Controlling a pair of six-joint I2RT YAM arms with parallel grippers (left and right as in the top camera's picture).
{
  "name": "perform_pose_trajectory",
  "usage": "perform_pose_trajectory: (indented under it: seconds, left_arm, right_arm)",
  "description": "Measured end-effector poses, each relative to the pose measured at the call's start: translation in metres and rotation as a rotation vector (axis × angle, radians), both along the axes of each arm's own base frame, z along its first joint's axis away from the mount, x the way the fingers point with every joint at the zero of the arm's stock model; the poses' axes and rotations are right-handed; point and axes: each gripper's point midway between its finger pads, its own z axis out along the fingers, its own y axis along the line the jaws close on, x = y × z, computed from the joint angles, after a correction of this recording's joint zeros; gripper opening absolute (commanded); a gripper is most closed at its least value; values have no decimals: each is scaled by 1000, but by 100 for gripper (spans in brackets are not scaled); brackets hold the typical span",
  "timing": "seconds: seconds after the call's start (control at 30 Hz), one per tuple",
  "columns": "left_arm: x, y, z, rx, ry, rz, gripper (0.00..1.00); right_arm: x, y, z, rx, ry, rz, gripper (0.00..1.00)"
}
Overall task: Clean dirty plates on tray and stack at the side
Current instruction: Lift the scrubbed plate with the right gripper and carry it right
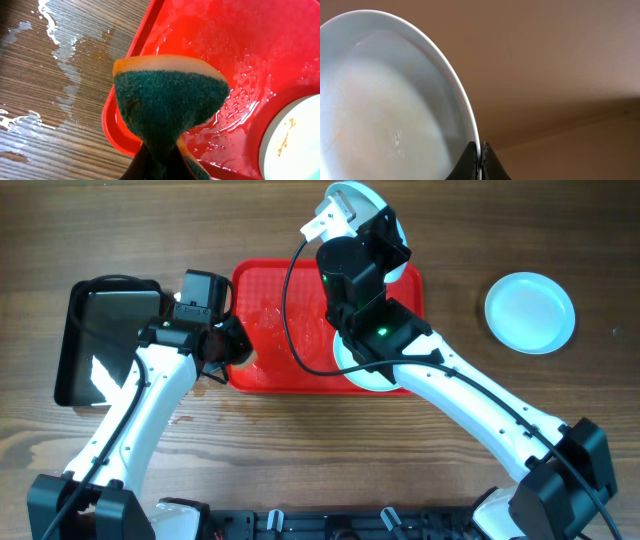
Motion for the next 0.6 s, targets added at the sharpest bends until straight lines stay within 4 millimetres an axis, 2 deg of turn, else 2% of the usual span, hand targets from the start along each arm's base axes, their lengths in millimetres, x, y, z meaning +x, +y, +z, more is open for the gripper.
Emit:
perform_pose_trajectory:
  seconds: [0.2,0.3,0.37,0.43,0.6]
  left_arm:
    - [1,-1,0,-5,-3,-2,4]
    - [1,-1,0,-5,-4,-2,4]
    - [1,-1,0,-5,-3,-1,4]
    - [1,-1,0,-5,-4,-1,4]
    - [2,-1,1,-7,-11,-1,4]
  right_arm:
    - [-3,-6,0,-35,11,-34,4]
    - [-8,-14,-23,-4,75,-59,4]
    - [-12,-23,-46,50,133,-83,4]
    - [-10,-30,-56,147,125,-112,4]
    - [-4,-21,-46,322,44,-90,5]
